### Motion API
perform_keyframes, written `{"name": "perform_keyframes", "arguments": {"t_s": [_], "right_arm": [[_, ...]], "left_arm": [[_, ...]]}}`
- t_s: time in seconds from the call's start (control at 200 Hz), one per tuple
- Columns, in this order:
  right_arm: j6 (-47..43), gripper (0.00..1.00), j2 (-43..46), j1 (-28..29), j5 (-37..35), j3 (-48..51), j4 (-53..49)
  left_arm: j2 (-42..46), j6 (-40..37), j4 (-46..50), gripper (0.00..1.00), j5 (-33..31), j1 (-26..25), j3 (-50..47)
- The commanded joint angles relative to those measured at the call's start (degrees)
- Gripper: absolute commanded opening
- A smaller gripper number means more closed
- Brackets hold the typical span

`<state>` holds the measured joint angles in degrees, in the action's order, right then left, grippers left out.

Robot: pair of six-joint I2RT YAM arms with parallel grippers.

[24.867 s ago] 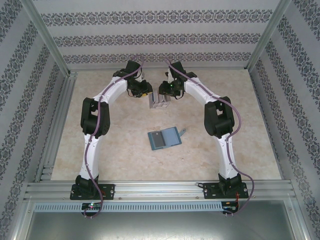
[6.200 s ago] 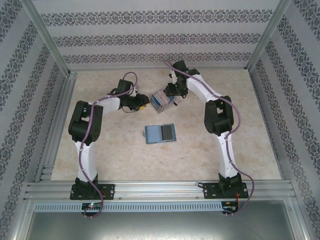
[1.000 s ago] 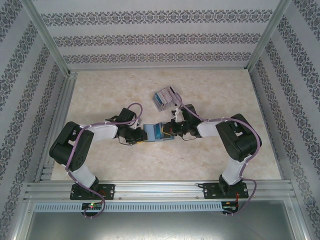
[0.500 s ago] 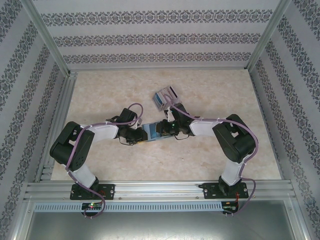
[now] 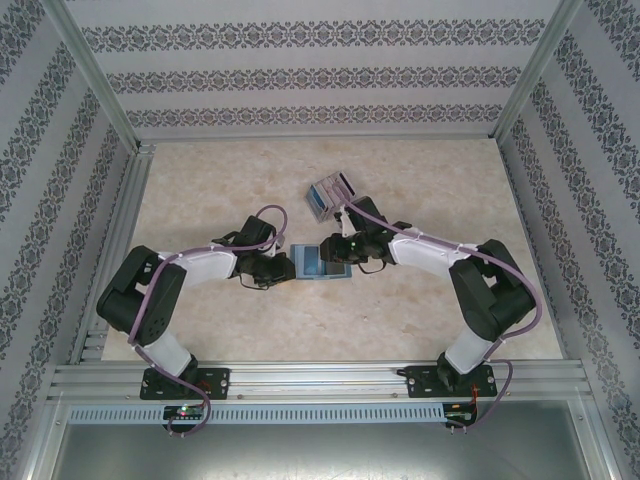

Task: Put the credit cards into the card holder
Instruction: Insert the credit card into the card slot.

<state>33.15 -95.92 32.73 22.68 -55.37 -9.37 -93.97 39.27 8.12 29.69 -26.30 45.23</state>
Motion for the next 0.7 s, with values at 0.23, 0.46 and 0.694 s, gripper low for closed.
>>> {"name": "perform_keyframes", "arguments": {"t_s": [0.23, 0.46, 0.694], "right_arm": [[-3.2, 0.15, -7.6, 1.6, -1.3, -5.3, -1.7], [-3.5, 0.15, -11.7, 2.2, -3.9, -6.5, -1.5], [-3.0, 0.15, -15.8, 4.0, -2.7, -9.6, 0.5]], "left_arm": [[0.9, -0.4, -1.0, 0.15, -3.6, 0.4, 1.8], [-0.7, 2.0, -5.5, 0.11, -1.2, 0.4, -1.1], [-3.3, 3.8, -8.4, 0.1, 0.5, 0.0, -2.0]]}}
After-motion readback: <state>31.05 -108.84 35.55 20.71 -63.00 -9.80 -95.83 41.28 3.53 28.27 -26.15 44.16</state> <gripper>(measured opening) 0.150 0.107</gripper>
